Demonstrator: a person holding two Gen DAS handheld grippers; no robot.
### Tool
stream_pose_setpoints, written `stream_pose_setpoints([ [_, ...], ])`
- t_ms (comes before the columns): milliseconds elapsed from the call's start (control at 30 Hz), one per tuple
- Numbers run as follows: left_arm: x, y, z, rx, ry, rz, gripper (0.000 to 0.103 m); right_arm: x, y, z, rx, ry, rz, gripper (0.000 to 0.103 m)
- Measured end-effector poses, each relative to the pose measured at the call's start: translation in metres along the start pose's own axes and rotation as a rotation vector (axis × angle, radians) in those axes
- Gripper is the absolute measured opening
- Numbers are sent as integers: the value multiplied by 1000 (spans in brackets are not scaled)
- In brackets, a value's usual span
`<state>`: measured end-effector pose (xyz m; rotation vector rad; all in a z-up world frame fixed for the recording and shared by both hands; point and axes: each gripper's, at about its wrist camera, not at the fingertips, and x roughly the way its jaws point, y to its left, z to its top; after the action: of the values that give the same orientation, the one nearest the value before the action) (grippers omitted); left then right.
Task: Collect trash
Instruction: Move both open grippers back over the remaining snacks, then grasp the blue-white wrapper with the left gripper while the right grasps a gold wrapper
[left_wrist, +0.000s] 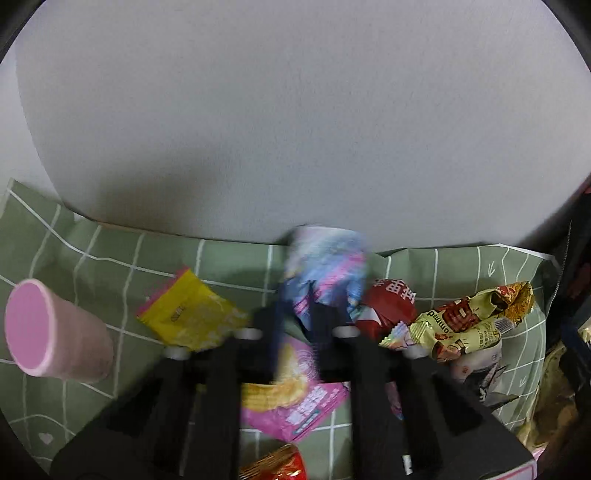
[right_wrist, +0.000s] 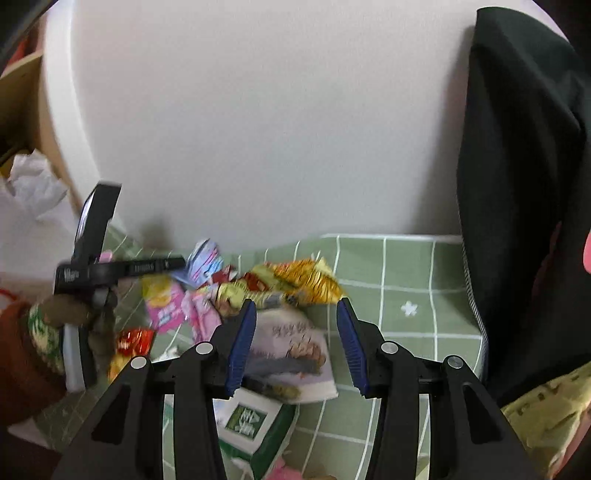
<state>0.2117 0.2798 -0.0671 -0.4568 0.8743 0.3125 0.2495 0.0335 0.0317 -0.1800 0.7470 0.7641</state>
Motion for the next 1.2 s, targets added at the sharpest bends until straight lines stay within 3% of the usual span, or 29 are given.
stream_pose_setpoints([
  [133,-28,7,-1,-13,-42,-28,4,1,4,-20,35,40,70,43],
  [267,-55,7,-4,1,-74,-60,4,4,22,-41,11,63,76,43],
  [500,-66,9,-6,15,-25,-104,3,6,40,-58,-13,91,148,43],
  [767,-61,-10,-17,89,6,-122,3,5,69,-73,-202,119,31,43],
  [867,-65,-14,-18,100,-1,-130,3,9,62,-73,-143,124,17,43],
  [1033,-65,-17,-19,109,14,-123,3,2,26,-74,62,135,40,43],
  [1200,-72,-29,-24,161,-1,-118,3,-11,7,-68,91,132,8,43],
])
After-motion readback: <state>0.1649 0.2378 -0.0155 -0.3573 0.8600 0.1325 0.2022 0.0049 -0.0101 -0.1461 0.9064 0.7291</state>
